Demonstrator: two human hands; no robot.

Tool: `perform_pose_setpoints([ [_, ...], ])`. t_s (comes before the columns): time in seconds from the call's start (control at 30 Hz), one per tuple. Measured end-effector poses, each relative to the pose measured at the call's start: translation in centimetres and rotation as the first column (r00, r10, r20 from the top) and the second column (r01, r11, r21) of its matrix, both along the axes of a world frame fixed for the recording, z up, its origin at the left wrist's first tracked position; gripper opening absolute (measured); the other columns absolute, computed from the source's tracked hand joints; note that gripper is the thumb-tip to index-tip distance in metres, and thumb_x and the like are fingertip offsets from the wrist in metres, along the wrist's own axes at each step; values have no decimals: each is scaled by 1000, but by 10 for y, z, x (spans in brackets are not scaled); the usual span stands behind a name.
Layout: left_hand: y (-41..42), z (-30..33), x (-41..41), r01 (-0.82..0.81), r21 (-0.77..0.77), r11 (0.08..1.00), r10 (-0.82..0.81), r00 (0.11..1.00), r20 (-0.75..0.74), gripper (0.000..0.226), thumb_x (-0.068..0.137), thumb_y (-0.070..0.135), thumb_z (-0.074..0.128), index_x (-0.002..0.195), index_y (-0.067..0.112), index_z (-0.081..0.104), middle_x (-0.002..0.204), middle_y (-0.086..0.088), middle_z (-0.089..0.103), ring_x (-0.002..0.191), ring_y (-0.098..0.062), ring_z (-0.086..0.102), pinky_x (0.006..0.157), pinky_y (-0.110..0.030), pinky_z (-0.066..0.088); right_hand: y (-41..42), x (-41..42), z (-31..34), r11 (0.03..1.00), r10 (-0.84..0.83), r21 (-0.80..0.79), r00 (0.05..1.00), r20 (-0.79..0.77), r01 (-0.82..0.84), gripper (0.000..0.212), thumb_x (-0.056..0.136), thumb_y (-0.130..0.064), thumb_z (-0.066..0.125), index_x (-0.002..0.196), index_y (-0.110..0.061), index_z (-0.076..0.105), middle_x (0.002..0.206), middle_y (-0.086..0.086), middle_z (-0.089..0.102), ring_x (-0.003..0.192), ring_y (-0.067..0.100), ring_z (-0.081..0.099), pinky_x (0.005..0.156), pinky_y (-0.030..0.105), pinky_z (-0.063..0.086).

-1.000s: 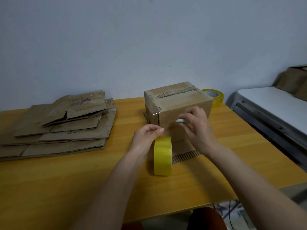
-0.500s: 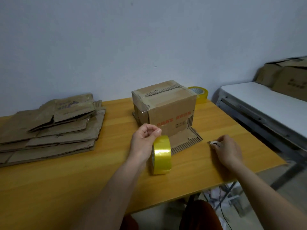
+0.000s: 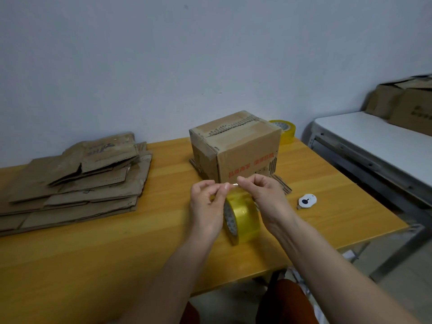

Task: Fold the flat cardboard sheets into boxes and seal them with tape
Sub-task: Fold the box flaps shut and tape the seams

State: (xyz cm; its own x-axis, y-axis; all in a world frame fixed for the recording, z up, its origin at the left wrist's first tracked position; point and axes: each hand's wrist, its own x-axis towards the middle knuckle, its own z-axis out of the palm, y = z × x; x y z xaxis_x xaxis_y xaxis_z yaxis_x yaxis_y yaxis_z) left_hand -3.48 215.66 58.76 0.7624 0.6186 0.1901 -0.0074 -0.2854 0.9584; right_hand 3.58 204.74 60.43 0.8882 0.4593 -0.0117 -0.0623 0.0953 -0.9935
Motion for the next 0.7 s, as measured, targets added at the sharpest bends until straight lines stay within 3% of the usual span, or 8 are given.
perform_pose_setpoints([
  [0.07,1,1,-4,-20,8,1000,19,1000,20,17,92,28,60,97,22,76,106,7,61,92,1,56,77,-5,43,4,-2,0,1000,-13,-12,1000,10,13,22,87,-21,67,68,-11,62,64,-4,66,66,5,64,69,26,49],
  [0.17,-3,5,-11,44,-173,984,-34,998,60,13,90,22,65,92,32,73,89,5,74,74,4,63,63,-10,48,9,-3,4,999,-43,-32,999,-8,43,24,88,-19,67,67,-11,57,67,3,62,70,15,59,73,31,49],
  [0.23,-2,8,-13,48,-289,956,-38,998,42,22,87,19,69,105,31,68,85,6,75,66,5,63,58,-11,47,10,-4,7,997,-62,-50,997,-43,60,28,88,-18,66,64,-14,53,70,6,58,74,18,57,77,34,48],
  [0.3,2,9,-12,54,-312,948,-52,999,16,31,86,17,70,112,32,61,82,5,75,63,3,63,58,-14,48,10,-2,6,995,-74,-65,996,-54,71,31,88,-17,66,61,-16,50,69,4,55,76,16,56,81,36,45],
  [0.47,0,8,-16,46,-57,997,-40,994,98,23,91,14,64,107,30,61,79,4,74,73,-4,67,66,-17,53,12,3,4,994,-83,-73,995,-53,79,34,86,-11,65,57,-18,49,63,2,53,70,14,54,76,35,42],
  [0.6,-3,3,-19,78,17,997,-80,989,122,27,83,8,71,104,25,71,92,6,72,84,-1,67,72,-10,50,12,6,4,994,-81,-73,996,-33,79,37,86,-9,65,56,-18,46,54,-6,48,60,8,48,67,26,38],
  [0.7,-5,2,-20,11,119,993,-22,996,92,31,80,13,75,110,19,71,102,3,70,88,-4,64,76,-13,51,13,5,6,993,-82,-82,996,-23,80,36,85,-9,65,56,-18,46,59,-1,48,63,12,47,67,26,40],
])
